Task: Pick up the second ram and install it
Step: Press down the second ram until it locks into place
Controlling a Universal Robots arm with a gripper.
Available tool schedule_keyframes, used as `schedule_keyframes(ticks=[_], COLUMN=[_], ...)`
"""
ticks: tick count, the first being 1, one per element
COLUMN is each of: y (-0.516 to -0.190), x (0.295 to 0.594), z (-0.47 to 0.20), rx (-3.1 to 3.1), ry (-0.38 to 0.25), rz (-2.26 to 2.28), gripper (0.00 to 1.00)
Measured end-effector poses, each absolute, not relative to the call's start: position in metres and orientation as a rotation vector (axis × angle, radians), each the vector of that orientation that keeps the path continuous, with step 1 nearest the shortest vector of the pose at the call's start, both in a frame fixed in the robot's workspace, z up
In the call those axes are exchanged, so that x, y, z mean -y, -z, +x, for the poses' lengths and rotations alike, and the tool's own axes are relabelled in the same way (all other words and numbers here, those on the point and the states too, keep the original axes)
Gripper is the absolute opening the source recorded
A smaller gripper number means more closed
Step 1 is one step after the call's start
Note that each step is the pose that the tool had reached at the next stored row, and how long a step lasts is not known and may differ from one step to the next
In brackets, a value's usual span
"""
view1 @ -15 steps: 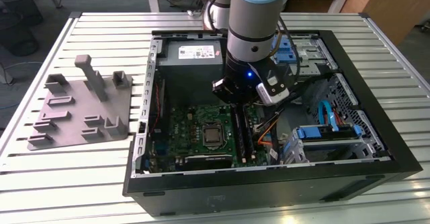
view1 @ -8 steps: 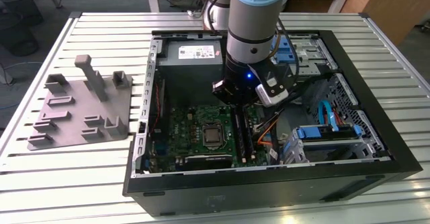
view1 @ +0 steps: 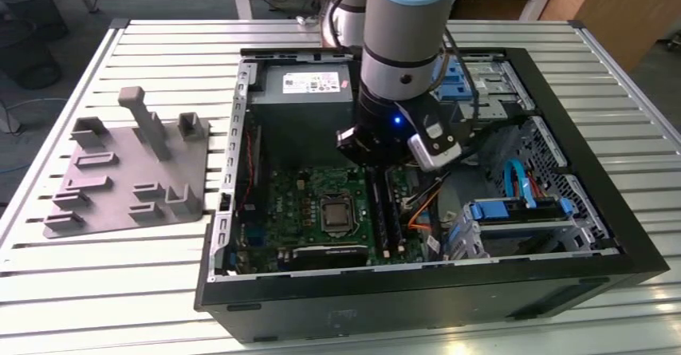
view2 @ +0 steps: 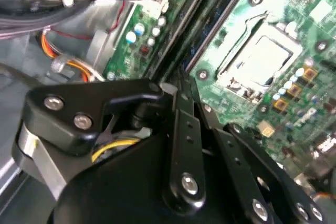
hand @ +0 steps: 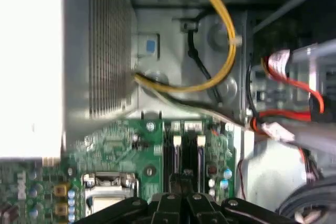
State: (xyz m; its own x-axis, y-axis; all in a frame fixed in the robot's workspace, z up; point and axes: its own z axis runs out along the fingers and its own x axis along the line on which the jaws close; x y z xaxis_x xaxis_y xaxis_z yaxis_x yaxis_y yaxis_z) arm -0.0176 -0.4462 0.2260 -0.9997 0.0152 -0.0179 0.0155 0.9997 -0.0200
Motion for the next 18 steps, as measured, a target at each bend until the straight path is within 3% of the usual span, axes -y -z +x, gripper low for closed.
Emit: schedule_keyframes(ticks=[18], y=[-0.221], x=[0.519], z=[-0.018], rx=[-3.123], ry=[0.068], rz=[0.024], gripper=[0.10])
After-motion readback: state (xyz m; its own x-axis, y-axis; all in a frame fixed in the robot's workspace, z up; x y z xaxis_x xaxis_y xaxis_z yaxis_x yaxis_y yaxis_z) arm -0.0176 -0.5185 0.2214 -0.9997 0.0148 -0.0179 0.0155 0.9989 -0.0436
